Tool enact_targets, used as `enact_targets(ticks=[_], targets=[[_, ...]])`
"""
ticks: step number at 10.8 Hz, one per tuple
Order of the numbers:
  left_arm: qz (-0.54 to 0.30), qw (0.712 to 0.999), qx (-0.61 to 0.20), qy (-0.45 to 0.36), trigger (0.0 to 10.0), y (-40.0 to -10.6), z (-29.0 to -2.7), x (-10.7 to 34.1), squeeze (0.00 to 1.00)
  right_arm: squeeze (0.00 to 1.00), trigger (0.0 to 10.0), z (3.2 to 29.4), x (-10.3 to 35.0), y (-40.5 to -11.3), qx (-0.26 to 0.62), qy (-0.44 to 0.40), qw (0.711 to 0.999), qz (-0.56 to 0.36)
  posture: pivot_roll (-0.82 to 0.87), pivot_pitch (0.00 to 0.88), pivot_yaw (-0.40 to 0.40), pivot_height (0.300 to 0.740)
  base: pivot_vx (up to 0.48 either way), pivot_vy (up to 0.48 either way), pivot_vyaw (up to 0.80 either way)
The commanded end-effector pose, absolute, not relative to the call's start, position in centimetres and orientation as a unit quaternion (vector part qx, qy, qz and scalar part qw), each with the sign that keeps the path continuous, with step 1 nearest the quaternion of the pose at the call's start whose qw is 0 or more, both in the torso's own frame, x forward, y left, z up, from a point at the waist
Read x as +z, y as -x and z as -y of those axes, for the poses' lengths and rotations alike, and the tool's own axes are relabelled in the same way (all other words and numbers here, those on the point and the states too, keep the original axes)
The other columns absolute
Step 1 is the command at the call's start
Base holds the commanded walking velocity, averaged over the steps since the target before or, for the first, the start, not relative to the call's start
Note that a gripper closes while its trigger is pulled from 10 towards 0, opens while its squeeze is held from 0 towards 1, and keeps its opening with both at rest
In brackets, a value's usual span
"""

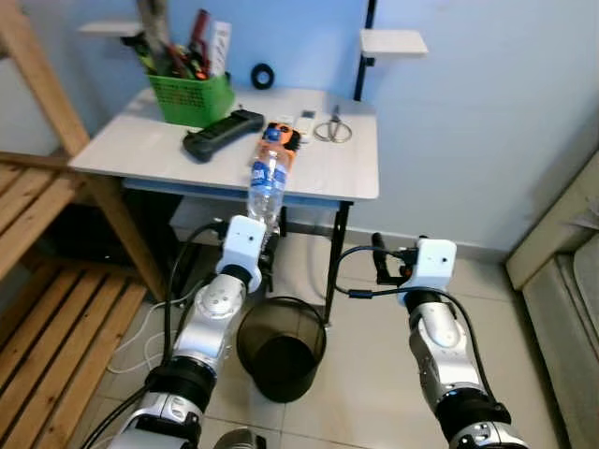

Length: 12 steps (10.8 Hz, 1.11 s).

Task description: Clean up the room

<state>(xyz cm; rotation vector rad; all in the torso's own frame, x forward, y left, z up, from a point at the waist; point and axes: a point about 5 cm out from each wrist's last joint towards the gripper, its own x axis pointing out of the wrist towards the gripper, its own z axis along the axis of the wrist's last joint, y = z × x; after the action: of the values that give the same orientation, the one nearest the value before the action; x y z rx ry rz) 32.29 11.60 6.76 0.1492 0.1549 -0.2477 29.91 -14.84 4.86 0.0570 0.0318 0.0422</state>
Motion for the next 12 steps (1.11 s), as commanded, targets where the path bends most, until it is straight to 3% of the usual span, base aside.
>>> enact_targets(ticks=[1,5,12], targets=[[-0.060,0.988,-0.121,-0.078,10.0,-32.40,-11.80,7.28,0.00,0.00,10.0,14.83,5.01,-29.93,0.021,-0.025,0.999,-0.013,0.00,0.000,0.018,0.740,0.000,-0.450,0.69],[-0.056,0.986,-0.128,-0.088,10.0,-32.04,-11.18,7.21,0.00,0.00,10.0,14.80,4.81,-29.85,0.025,-0.022,0.999,-0.017,0.00,0.000,0.018,0.740,0.000,-0.453,0.67],[-0.065,0.987,-0.127,-0.076,10.0,-32.68,-11.75,7.20,0.00,0.00,10.0,14.94,4.79,-29.82,0.017,-0.030,0.999,-0.019,0.01,0.000,0.007,0.740,0.000,0.000,0.09]])
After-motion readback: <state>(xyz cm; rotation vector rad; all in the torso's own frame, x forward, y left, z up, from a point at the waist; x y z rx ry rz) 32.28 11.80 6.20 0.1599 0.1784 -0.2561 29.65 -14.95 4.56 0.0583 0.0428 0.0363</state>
